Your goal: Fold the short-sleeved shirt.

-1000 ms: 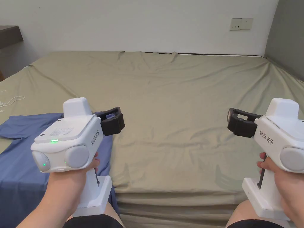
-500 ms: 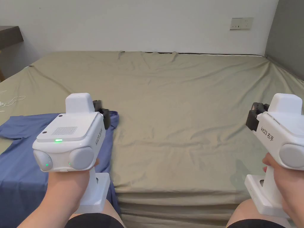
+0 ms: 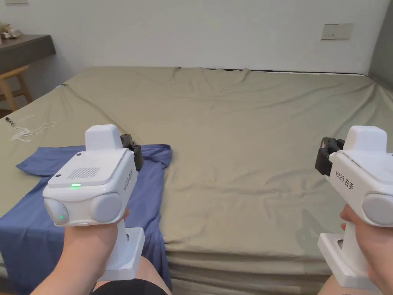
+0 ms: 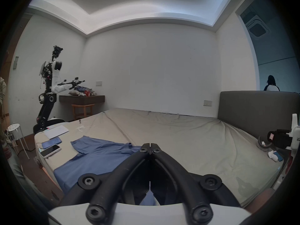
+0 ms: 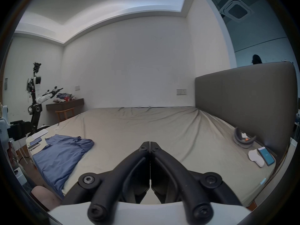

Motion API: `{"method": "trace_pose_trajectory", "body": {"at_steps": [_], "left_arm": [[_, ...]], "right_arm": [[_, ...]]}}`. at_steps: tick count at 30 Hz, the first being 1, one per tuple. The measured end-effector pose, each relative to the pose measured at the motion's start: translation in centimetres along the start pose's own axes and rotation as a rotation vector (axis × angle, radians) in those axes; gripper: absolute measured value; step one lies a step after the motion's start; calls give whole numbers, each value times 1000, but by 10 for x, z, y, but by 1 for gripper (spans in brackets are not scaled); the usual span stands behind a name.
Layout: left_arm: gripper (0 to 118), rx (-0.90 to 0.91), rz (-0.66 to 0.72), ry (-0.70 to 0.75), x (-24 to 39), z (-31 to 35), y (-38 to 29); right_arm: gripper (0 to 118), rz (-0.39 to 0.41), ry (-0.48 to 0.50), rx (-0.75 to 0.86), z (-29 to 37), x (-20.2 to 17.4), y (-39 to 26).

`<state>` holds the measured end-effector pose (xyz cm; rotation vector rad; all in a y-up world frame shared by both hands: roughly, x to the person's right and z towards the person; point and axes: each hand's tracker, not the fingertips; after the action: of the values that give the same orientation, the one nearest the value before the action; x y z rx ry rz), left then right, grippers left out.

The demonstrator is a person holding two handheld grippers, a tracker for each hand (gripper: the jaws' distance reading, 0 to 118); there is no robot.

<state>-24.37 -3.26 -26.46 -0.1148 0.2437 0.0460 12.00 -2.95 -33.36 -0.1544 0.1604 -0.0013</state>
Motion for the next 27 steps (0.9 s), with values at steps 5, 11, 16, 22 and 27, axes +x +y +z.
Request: {"method": "trace_pose_trajectory", "body": {"at_steps": [5, 11, 16, 22, 27], "left_arm": [[0, -16, 14, 94, -31, 6, -2], [0, -9, -11, 222, -71, 29, -7], [0, -18, 19, 294, -101, 41, -10], [0, -57, 42, 324, -116, 34, -16], [0, -153, 63, 235, -116, 5, -17]], "right_arm": [[0, -34, 147, 2, -20, -41, 8], [0, 32, 319, 24, -37, -97, 8], [0, 22, 422, 5, -45, -129, 7], [0, 46, 485, -10, -51, -146, 2], [0, 15, 528, -74, -63, -137, -4]]}}
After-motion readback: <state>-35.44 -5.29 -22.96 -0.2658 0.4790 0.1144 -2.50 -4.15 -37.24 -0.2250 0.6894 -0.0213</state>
